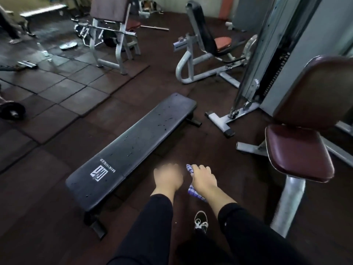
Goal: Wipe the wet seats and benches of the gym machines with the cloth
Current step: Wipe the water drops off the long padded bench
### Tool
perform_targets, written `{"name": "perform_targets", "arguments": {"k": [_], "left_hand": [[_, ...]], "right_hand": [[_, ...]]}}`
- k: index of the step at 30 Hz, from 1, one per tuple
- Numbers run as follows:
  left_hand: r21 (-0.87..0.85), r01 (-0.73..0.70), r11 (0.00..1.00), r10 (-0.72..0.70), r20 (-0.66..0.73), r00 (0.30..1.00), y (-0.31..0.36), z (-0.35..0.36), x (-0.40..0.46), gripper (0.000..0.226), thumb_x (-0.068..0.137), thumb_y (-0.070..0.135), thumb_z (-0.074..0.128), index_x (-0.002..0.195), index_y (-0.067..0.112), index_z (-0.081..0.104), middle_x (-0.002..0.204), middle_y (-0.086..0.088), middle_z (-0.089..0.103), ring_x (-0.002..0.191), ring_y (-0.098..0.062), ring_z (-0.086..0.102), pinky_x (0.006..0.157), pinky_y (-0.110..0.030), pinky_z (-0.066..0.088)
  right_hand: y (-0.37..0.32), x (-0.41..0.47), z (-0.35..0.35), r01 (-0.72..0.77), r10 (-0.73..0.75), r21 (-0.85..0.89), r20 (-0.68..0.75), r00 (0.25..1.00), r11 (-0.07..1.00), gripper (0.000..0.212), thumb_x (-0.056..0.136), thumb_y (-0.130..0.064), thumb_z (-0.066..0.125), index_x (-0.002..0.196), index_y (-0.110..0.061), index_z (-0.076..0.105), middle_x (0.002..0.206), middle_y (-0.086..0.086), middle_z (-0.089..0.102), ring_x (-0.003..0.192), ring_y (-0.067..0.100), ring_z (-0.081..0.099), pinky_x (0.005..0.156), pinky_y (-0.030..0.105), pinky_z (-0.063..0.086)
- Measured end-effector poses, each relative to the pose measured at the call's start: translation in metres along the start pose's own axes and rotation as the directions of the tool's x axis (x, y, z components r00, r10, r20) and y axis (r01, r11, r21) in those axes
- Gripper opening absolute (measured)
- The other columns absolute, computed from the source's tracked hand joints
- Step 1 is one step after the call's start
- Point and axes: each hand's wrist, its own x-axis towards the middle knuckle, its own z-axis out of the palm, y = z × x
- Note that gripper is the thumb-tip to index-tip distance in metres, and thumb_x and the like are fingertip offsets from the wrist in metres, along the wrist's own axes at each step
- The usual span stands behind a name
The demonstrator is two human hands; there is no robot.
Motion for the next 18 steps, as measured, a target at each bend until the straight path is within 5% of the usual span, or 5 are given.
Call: {"name": "perform_targets", "arguments": {"k": [18], "left_hand": [[-0.078, 0.013, 0.997, -0.003, 0.121, 0.993, 0.041, -0.087, 0.281, 0.040, 0.099, 0.032, 0.036, 0.137, 0.020, 0.044, 0.138, -0.002, 0.049, 0.129, -0.024, 0.044, 0.102, -0.043, 0.032]], "right_hand": [[0.046, 0.287, -0.097, -0.007, 0.010, -0.054, 0.049, 0.999, 0.999, 0.036, 0.101, -0.027, 0.035, 0.136, -0.018, 0.035, 0.132, 0.007, 0.045, 0.123, 0.028, 0.038, 0.093, 0.040, 0.041]]}}
